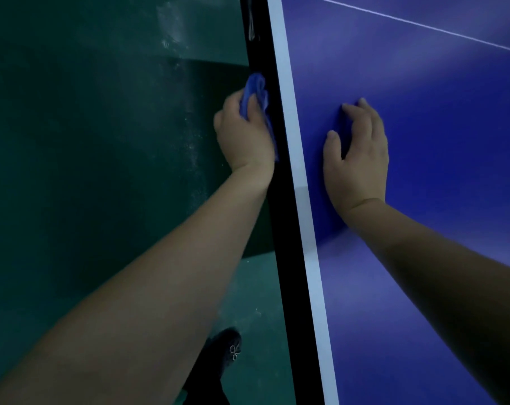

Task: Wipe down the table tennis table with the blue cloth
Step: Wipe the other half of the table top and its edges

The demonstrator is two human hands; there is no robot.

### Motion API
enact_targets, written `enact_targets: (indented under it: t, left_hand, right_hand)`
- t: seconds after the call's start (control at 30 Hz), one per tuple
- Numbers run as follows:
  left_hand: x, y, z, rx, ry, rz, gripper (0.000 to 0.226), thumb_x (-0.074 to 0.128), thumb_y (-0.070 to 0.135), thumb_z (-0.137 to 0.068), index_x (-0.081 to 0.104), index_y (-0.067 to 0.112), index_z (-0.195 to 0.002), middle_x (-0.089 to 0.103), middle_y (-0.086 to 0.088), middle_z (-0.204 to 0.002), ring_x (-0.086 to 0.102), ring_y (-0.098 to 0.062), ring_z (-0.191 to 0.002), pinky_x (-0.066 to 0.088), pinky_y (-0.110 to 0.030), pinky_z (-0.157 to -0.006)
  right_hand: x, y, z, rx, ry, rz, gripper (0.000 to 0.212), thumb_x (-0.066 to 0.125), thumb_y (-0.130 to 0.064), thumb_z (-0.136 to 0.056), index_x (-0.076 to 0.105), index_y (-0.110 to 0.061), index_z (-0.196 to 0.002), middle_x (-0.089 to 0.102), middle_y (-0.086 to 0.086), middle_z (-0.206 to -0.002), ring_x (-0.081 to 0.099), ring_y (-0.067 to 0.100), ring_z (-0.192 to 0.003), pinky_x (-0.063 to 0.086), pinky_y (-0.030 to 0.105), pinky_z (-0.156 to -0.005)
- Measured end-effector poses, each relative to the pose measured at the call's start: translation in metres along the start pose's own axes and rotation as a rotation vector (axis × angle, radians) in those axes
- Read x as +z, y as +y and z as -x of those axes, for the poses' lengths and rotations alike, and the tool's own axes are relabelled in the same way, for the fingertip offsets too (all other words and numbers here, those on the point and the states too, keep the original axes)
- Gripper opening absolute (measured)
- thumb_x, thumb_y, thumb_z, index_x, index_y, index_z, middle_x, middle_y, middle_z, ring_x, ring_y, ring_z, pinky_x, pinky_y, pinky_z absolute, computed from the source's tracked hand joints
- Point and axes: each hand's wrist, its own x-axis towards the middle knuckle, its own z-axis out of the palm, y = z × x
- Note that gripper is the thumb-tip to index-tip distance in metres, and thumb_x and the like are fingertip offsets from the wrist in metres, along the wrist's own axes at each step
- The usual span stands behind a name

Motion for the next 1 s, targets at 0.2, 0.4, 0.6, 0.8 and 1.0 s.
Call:
enact_targets:
  t: [0.2, 0.4, 0.6, 0.8, 1.0]
  left_hand:
    - [-0.024, -0.027, 0.081, -0.087, -0.002, 0.018, 0.016, 0.052, 0.02, -0.098, 0.065, 0.023, -0.107, 0.057, -0.002, -0.107, 0.055, 0.014, -0.077, 0.039, 0.002, -0.066]
    - [0.003, 0.025, -0.006, 0.043, -0.013, -0.029, 0.02, 0.047, 0.024, -0.1, 0.065, 0.022, -0.11, 0.063, -0.005, -0.11, 0.062, -0.002, -0.082, 0.053, -0.021, -0.081]
    - [-0.006, -0.008, 0.028, -0.142, 0.084, -0.042, 0.009, 0.052, 0.024, -0.098, 0.052, 0.024, -0.107, 0.062, -0.007, -0.111, 0.063, -0.021, -0.093, 0.053, -0.036, -0.085]
    - [0.005, 0.029, 0.006, 0.017, 0.092, 0.051, 0.017, 0.058, 0.025, -0.095, 0.057, 0.035, -0.081, 0.066, 0.007, -0.09, 0.061, 0.006, -0.068, 0.046, -0.009, -0.059]
    - [0.014, 0.028, -0.049, -0.099, 0.073, -0.025, 0.013, 0.052, 0.018, -0.096, 0.061, 0.019, -0.105, 0.063, 0.008, -0.087, 0.063, -0.012, -0.082, 0.047, -0.018, -0.068]
  right_hand:
    - [-0.001, -0.001, 0.002, 0.003, -0.012, -0.001, 0.047, 0.044, -0.033, -0.093, 0.044, -0.021, -0.139, 0.03, 0.0, -0.154, 0.026, 0.017, -0.142, 0.026, 0.045, -0.115]
    - [0.0, 0.001, 0.001, -0.01, -0.006, 0.006, 0.048, 0.043, -0.034, -0.093, 0.044, -0.02, -0.139, 0.03, 0.001, -0.154, 0.025, 0.018, -0.143, 0.024, 0.043, -0.116]
    - [0.002, 0.005, 0.0, -0.035, -0.004, 0.038, 0.043, 0.041, -0.027, -0.097, 0.044, -0.018, -0.139, 0.03, 0.003, -0.154, 0.024, 0.019, -0.143, 0.021, 0.041, -0.117]
    - [-0.001, 0.004, 0.0, -0.025, -0.04, 0.034, 0.041, 0.043, -0.023, -0.099, 0.045, -0.019, -0.139, 0.029, 0.003, -0.155, 0.021, 0.019, -0.144, 0.018, 0.039, -0.118]
    - [-0.002, -0.002, -0.027, -0.033, -0.052, -0.071, 0.037, 0.05, -0.015, -0.095, 0.053, -0.017, -0.131, 0.035, 0.003, -0.149, 0.031, 0.017, -0.137, 0.031, 0.045, -0.112]
